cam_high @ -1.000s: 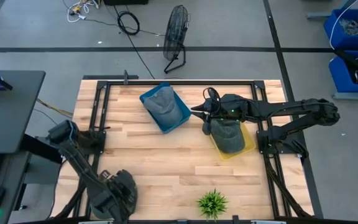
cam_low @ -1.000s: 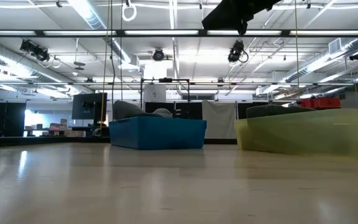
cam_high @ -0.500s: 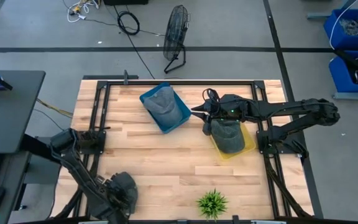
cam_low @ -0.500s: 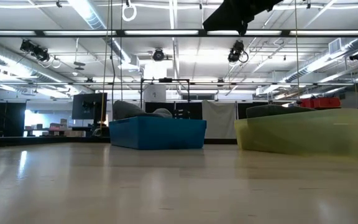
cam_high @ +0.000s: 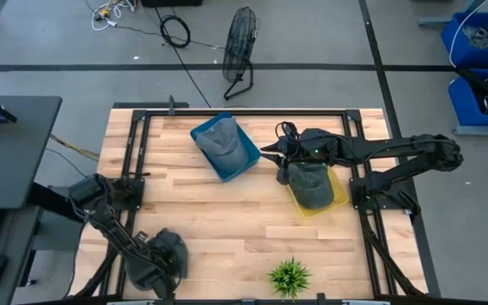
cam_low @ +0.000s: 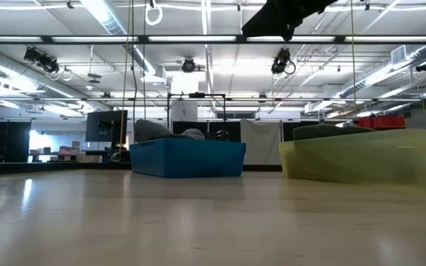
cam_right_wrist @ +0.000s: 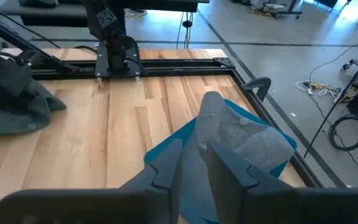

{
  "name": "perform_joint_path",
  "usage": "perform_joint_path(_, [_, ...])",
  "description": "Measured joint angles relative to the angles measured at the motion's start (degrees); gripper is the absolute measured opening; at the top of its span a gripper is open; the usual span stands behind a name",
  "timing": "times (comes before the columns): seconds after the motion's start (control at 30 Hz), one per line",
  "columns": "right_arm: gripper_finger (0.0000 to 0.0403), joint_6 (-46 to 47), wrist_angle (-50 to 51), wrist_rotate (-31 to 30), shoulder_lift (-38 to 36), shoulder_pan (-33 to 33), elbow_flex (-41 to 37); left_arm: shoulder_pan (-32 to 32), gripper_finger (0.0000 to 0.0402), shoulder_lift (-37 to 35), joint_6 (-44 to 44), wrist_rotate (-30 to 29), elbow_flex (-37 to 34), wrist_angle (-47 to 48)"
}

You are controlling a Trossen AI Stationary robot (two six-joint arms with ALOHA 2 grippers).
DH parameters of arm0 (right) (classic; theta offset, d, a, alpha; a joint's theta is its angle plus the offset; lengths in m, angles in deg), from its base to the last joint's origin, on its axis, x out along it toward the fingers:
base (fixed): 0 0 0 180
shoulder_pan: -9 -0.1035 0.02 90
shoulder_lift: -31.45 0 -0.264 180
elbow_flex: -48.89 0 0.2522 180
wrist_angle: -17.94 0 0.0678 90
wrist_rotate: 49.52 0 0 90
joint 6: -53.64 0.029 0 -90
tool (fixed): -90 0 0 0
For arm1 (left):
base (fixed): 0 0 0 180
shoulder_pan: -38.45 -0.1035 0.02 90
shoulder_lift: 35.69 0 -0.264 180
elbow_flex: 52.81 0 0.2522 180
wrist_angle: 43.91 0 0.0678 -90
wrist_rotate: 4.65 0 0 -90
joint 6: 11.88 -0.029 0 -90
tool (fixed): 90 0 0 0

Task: Pick & Place hat
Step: Put the black cap into the yellow bin

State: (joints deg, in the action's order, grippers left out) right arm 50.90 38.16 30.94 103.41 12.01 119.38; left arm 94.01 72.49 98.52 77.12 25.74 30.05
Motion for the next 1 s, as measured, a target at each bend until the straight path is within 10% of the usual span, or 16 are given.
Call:
perform_joint_path(0.47, [0.0077,-1.5,3.3,6.0,0.0,0.0,0.0,-12.1,0.0023,-11.8,1.1,-20.0,-0.2,1.5])
perform_joint_path(0.67, [0.0078,-4.9,3.7,6.1,1.6,-0.3,0.0,-19.6,0.0027,-15.8,-7.7,-31.6,-0.2,0.5])
perform_joint_path(1.0, [0.0165,-7.1,-2.5,6.1,11.4,-0.3,0.0,-32.9,0.0031,-16.1,-32.2,-33.4,-0.2,-9.5])
